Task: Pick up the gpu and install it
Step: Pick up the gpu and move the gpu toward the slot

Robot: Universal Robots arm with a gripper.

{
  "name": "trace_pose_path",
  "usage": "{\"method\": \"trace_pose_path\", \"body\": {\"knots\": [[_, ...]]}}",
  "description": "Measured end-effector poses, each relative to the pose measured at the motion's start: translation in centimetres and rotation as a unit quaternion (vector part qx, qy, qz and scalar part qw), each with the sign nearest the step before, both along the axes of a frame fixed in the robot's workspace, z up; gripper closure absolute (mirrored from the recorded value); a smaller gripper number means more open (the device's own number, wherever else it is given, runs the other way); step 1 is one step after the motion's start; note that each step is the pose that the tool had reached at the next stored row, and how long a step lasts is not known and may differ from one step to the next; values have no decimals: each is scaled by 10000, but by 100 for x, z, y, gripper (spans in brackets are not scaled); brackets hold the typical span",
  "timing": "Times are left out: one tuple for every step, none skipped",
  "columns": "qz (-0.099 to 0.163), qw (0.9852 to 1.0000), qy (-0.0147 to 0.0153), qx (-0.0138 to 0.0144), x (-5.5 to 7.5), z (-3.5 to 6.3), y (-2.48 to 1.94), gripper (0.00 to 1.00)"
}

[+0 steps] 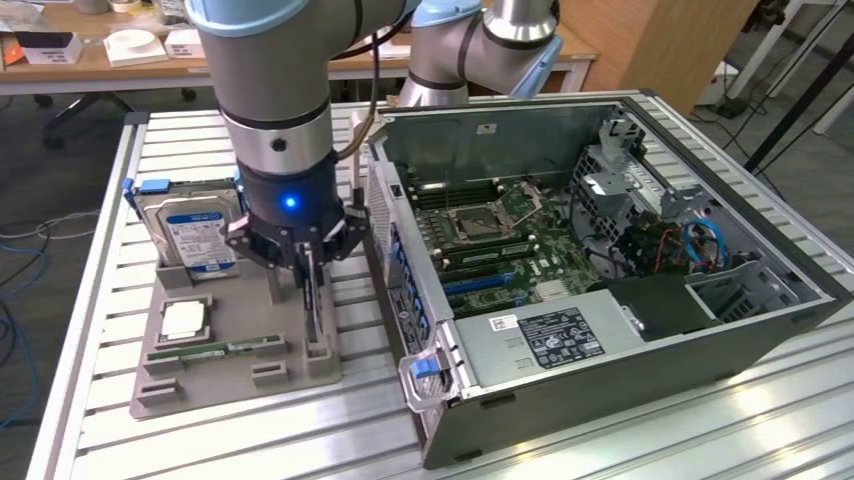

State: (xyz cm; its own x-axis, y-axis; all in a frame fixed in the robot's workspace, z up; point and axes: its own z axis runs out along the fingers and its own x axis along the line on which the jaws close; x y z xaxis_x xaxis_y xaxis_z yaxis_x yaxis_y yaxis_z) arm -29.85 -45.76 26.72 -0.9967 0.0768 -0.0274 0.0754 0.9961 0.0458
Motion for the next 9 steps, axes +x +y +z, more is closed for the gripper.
{"method": "trace_pose_path", "body": {"knots": [[0,10000,0,0,0,6,0,74],[0,10000,0,0,0,12,0,74],[0,10000,0,0,0,20,0,74],[0,10000,0,0,0,27,0,74],[0,10000,0,0,0,34,0,74],[0,10000,0,0,0,42,0,74],[0,10000,0,-1,0,49,0,74],[0,10000,0,-1,0,56,0,74],[0,10000,0,0,0,63,0,74]]}}
